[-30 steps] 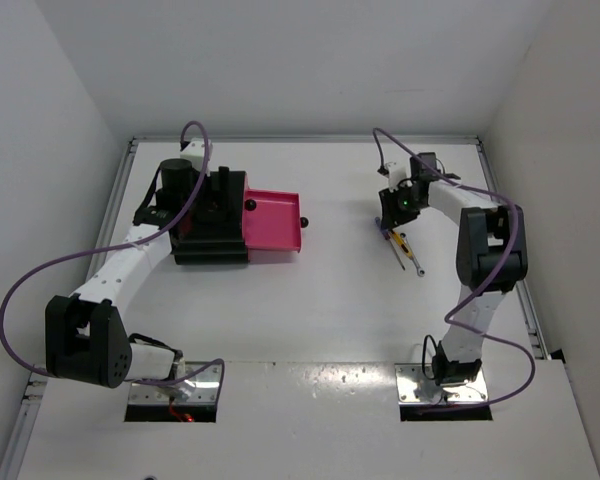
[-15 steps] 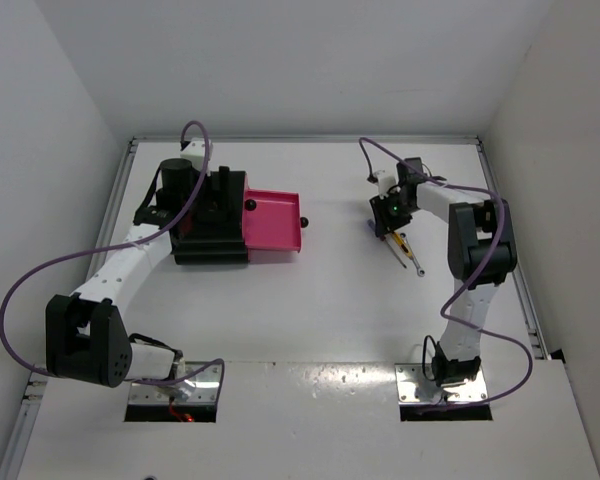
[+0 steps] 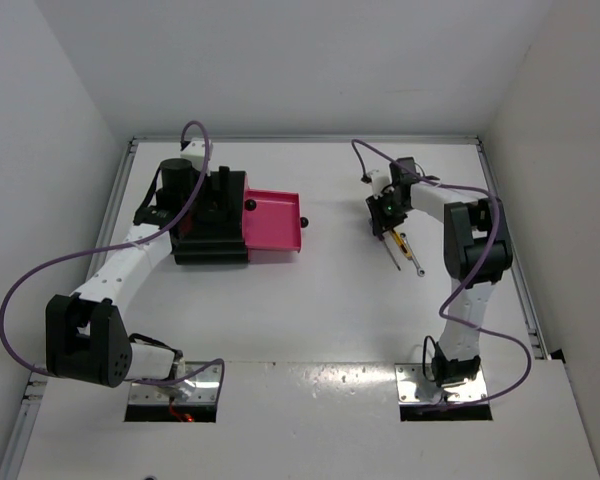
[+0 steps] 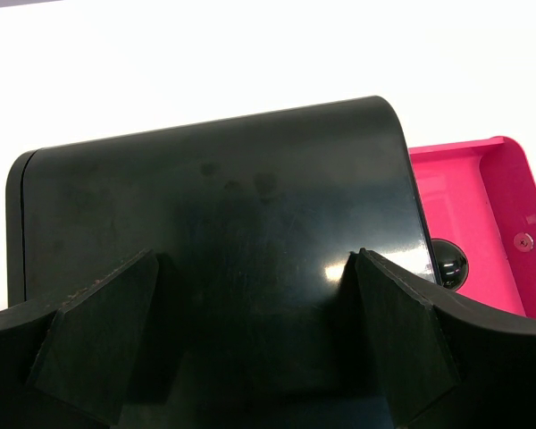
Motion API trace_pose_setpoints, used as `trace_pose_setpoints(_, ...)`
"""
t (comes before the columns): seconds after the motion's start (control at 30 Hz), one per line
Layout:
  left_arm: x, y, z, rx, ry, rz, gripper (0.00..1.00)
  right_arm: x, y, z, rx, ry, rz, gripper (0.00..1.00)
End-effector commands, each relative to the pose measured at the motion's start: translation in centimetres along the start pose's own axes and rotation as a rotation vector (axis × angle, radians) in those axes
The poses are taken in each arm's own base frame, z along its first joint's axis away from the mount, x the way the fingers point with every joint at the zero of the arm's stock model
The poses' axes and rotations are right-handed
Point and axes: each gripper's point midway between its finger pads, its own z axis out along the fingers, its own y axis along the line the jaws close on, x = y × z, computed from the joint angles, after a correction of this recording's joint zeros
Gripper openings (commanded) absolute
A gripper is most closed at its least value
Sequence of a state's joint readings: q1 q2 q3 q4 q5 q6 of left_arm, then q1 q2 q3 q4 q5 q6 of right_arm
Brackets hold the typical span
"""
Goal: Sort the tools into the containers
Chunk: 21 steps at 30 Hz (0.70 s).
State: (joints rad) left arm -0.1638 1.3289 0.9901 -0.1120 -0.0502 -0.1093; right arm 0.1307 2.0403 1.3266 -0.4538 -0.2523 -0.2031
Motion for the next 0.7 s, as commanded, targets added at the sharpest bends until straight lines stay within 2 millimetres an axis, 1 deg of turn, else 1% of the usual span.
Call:
trace_pose_setpoints(0.0,5.8,-0.2,0.1,0.015,0.195,0.018,1.00,-1.5,0.2,-0.2,0.012,-0.021,-0.031,0.21)
trace_pose_setpoints(0.03,5.8,-0.1,0.1,0.006,0.195,0.019,1.00,-1.5,0.2,-0.2,0.012,-0.021,-0.031,0.12)
trace_pose_setpoints(0.07,5.8,-0.1,0.1,0.006,0.195,0.019,1.00,-1.6,0.4,-0.1,0.003,-0.024,-0.020,0.08)
trace_pose_setpoints(0.1,5.8,-0.1,0.1,0.006,0.195,0.019,1.00,-1.7,0.7,-0.5,-0.006,-0.030,-0.021,0.05)
trace_pose_setpoints(0.13,5.8,-0.1,0.1,0.006,0.195,0.019,1.00,-1.5,1.1,-0.4,-0.028,-0.028,-0.005,0.01)
trace_pose_setpoints(0.2,5.8,-0.1,0.1,0.006,0.195,0.019,1.00,-2.4,1.8,-1.4,-0.046,-0.063,0.022,0.00)
trace_pose_setpoints(0.23,5.8,-0.1,0.1,0.006,0.195,0.019,1.00,-3.0,2.6,-1.8,-0.086,-0.087,0.034,0.00)
trace_pose_setpoints(0.27,5.8,-0.1,0.1,0.006,0.195,0.019,1.00,-4.2,3.6,-2.8,-0.130,-0.138,0.057,0.00)
trace_pose_setpoints(0.3,5.8,-0.1,0.1,0.006,0.195,0.019,1.00,-5.1,4.1,-3.4,-0.148,-0.175,0.069,0.00)
trace_pose_setpoints(0.37,5.8,-0.1,0.1,0.006,0.195,0.019,1.00,-5.9,5.3,-4.3,-0.197,-0.228,0.122,0.00)
trace_pose_setpoints(0.4,6.3,-0.1,0.1,0.005,0.204,0.019,1.00,-6.7,6.4,-5.1,-0.250,-0.268,0.130,0.00)
trace_pose_setpoints(0.43,6.3,-0.1,0.1,0.005,0.204,0.019,1.00,-8.7,6.7,-6.6,-0.259,-0.358,0.112,0.00)
trace_pose_setpoints(0.47,6.3,-0.1,0.1,0.005,0.204,0.019,1.00,-9.0,7.1,-7.0,-0.278,-0.386,0.123,0.00)
trace_pose_setpoints(0.5,6.3,-0.1,0.1,0.005,0.204,0.019,1.00,-10.5,7.6,-7.9,-0.304,-0.453,0.141,0.00)
trace_pose_setpoints(0.53,6.3,-0.1,0.1,0.005,0.204,0.019,1.00,-11.0,7.9,-8.8,-0.317,-0.490,0.143,0.00)
trace_pose_setpoints(0.57,6.3,-0.1,0.1,0.005,0.204,0.019,1.00,-11.7,8.8,-9.2,-0.344,-0.514,0.167,0.00)
trace_pose_setpoints(0.6,6.3,-0.1,0.1,0.005,0.204,0.019,1.00,-12.4,8.9,-9.6,-0.356,-0.542,0.173,0.00)
trace_pose_setpoints(0.63,6.3,-0.1,0.1,0.005,0.204,0.019,1.00,-13.5,9.4,-10.2,-0.363,-0.602,0.154,0.00)
trace_pose_setpoints(0.67,6.3,-0.1,0.1,0.005,0.204,0.019,1.00,-14.3,10.3,-10.7,-0.380,-0.637,0.149,0.00)
